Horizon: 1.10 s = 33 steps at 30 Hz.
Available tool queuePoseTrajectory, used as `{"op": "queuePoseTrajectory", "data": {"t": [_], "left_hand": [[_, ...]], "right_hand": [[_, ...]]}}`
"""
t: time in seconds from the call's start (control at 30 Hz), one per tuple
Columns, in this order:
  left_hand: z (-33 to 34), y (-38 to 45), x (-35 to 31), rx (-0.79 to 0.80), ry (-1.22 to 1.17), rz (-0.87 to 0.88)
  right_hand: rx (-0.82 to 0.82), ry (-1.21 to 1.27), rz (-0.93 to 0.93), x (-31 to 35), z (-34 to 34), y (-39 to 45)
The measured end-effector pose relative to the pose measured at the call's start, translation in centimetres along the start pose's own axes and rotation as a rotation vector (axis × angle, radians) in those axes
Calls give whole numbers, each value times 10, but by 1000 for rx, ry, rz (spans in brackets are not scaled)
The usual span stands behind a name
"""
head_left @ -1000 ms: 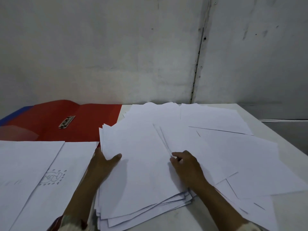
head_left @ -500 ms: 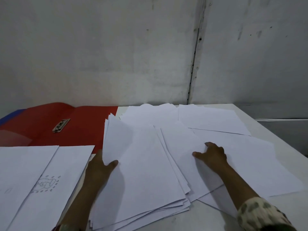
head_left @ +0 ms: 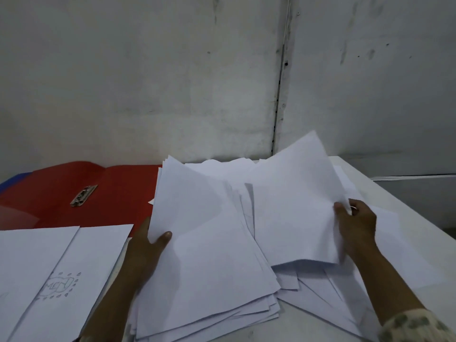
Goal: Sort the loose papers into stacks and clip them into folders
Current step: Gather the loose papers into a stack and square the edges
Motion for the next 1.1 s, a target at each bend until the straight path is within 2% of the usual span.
{"op": "queuePoseTrajectory", "data": {"t": [0.13, 0.23, 0.33, 0.47, 0.63, 0.8, 1.1], "left_hand": [[12, 3, -3, 29, -9, -21], [18, 6, -7, 63, -5, -35], [24, 10, -9, 107, 11, -62], [38, 12, -5, 195, 88, -138], [48, 14, -7, 167, 110, -209], [52, 20, -8, 196, 155, -276], [53, 25, -4, 214, 113, -268]], "right_hand": [[-146, 165, 80, -7, -21, 4], [-181, 254, 121, -9, -28, 6], [-94, 252, 139, -7, -19, 0], [101, 206, 143, -7, 12, -15], [312, 11, 94, -9, 49, -35], [465, -380, 21, -7, 79, -49], [587, -770, -104, -4, 109, -75]]}}
Point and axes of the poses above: each hand's wrist, its own y-axis towards the middle knuckle, its own z-axis out of the palm, x = y × z, the point moved 5 cm from there along y, towards the middle knuckle, and after that the axes turned 13 degrees about x, right-handed, at the moved point
